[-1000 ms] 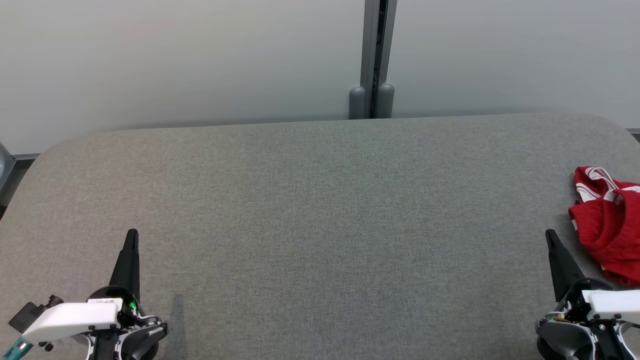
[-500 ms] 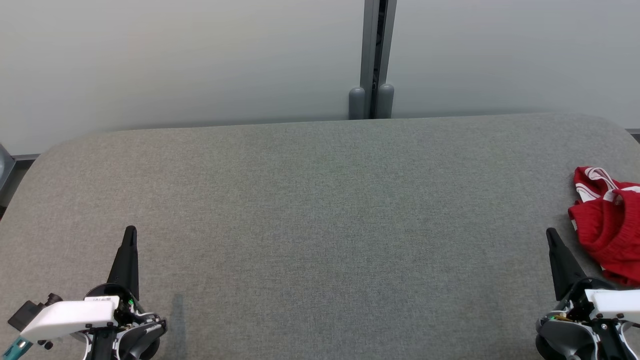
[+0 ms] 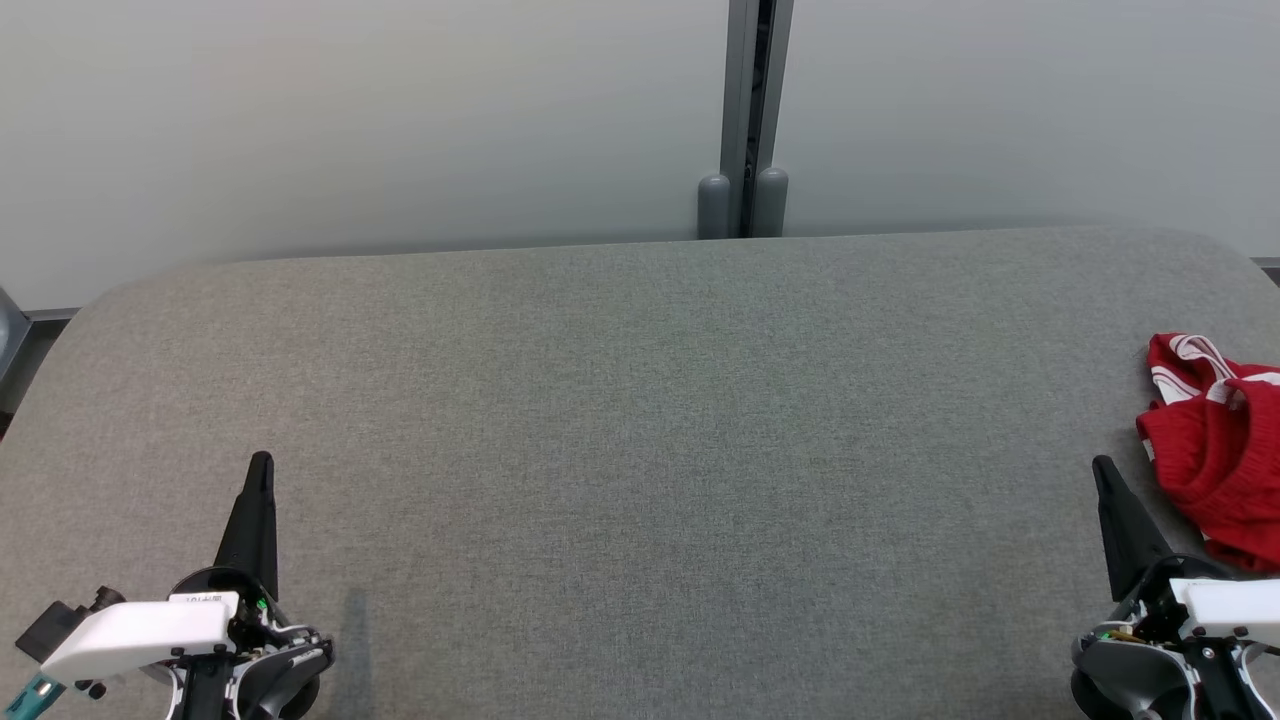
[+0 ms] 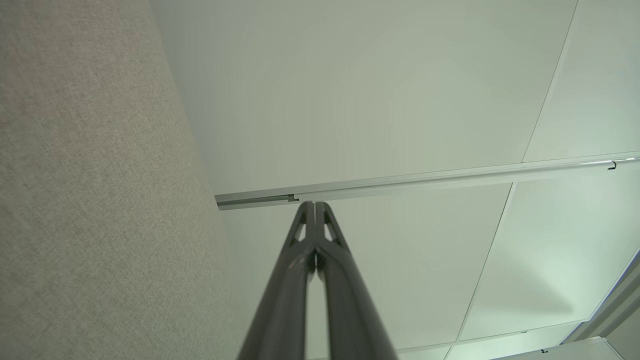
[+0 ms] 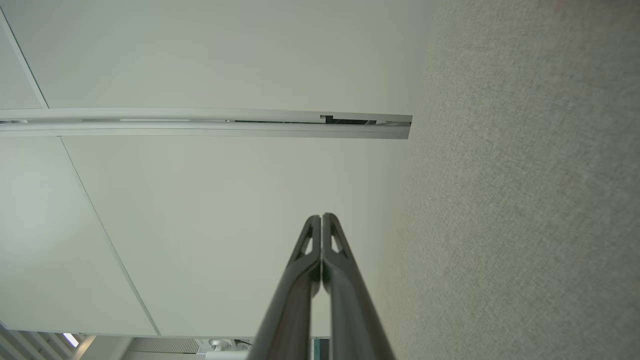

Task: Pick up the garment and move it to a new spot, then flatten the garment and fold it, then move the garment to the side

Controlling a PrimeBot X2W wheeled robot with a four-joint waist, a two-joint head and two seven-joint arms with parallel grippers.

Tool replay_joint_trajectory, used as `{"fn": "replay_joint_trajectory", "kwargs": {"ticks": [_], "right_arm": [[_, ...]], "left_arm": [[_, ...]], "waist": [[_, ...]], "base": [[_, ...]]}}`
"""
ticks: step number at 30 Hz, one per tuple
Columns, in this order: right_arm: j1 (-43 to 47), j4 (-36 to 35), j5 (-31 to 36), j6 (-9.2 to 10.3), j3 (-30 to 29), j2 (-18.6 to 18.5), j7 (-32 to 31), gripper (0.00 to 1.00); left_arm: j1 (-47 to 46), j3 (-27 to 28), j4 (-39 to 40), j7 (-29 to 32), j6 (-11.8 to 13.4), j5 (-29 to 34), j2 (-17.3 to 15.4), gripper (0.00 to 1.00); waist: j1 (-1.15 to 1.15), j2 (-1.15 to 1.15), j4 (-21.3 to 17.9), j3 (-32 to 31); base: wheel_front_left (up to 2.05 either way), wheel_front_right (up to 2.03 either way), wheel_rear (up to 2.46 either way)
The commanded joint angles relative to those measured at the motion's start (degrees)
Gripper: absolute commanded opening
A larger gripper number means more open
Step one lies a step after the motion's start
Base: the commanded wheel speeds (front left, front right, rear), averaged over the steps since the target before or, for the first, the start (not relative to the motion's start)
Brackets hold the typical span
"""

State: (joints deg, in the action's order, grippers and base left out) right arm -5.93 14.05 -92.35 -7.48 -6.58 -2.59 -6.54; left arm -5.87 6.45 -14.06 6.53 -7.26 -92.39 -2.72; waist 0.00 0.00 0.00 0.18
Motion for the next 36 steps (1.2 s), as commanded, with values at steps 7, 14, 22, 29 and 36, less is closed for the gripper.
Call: {"fn": "replay_joint_trajectory", "kwargs": {"ticks": [7,14,22,29,36], "right_arm": [[-0.5,-0.23,-0.14,-0.02,-0.02,-0.55,-0.18,0.0],[-0.5,-0.23,-0.15,-0.02,-0.02,-0.55,-0.18,0.0],[-0.5,-0.24,-0.15,-0.02,-0.02,-0.55,-0.18,0.0],[-0.5,-0.24,-0.15,-0.02,-0.02,-0.55,-0.18,0.0],[-0.5,-0.24,-0.15,-0.02,-0.02,-0.55,-0.18,0.0]], "left_arm": [[-0.71,0.24,0.15,0.21,-0.44,-0.06,-0.3,0.0],[-0.71,0.24,0.15,0.2,-0.44,-0.06,-0.3,0.0],[-0.71,0.23,0.16,0.2,-0.44,-0.06,-0.3,0.0],[-0.71,0.23,0.16,0.2,-0.44,-0.06,-0.3,0.0],[-0.71,0.23,0.16,0.2,-0.44,-0.06,-0.3,0.0]], "waist": [[0.0,0.0,0.0,0.0],[0.0,0.0,0.0,0.0],[0.0,0.0,0.0,0.0],[0.0,0.0,0.0,0.0],[0.0,0.0,0.0,0.0]], "base": [[0.0,0.0,0.0],[0.0,0.0,0.0],[0.0,0.0,0.0],[0.0,0.0,0.0],[0.0,0.0,0.0]]}}
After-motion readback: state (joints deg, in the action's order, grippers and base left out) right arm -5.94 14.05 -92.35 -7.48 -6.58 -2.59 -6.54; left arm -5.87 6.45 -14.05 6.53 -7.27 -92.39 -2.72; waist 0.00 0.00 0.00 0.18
